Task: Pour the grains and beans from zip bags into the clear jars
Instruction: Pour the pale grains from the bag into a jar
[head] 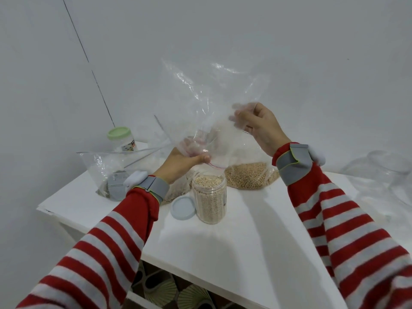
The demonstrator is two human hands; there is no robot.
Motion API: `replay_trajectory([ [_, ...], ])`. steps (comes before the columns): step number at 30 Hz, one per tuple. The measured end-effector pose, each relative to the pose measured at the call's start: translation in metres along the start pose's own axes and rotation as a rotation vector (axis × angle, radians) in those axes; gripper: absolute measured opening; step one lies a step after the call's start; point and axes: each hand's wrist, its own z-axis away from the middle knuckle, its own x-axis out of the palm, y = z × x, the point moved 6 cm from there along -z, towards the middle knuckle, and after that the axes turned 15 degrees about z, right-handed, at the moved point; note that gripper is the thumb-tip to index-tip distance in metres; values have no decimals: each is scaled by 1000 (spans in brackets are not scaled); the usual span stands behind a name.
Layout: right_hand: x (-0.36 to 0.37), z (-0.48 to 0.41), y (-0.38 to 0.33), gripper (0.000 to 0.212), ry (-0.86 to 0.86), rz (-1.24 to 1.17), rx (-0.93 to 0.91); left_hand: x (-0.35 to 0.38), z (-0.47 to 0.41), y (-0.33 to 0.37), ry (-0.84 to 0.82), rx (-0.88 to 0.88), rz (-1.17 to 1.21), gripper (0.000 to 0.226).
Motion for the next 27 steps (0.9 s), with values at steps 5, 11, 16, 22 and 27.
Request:
replay_trajectory([
  [5, 46, 21, -7, 74, -161, 185, -136, 12, -12, 18, 7, 88, -172, 32],
  [11, 73, 18, -1, 62, -109, 475, -225, 37, -27, 25, -27, 107, -818, 36],
  [16, 63, 3, 7, 45, -129, 335, -203, 23, -24, 37, -287, 137, -596, 33],
  [22, 23, -25, 65, 34, 274, 590, -66, -42, -32, 23, 77, 94, -390, 11],
  [27, 51, 7, 156, 41, -190, 1099, 42, -53, -10, -98, -427, -516, -970, 71],
])
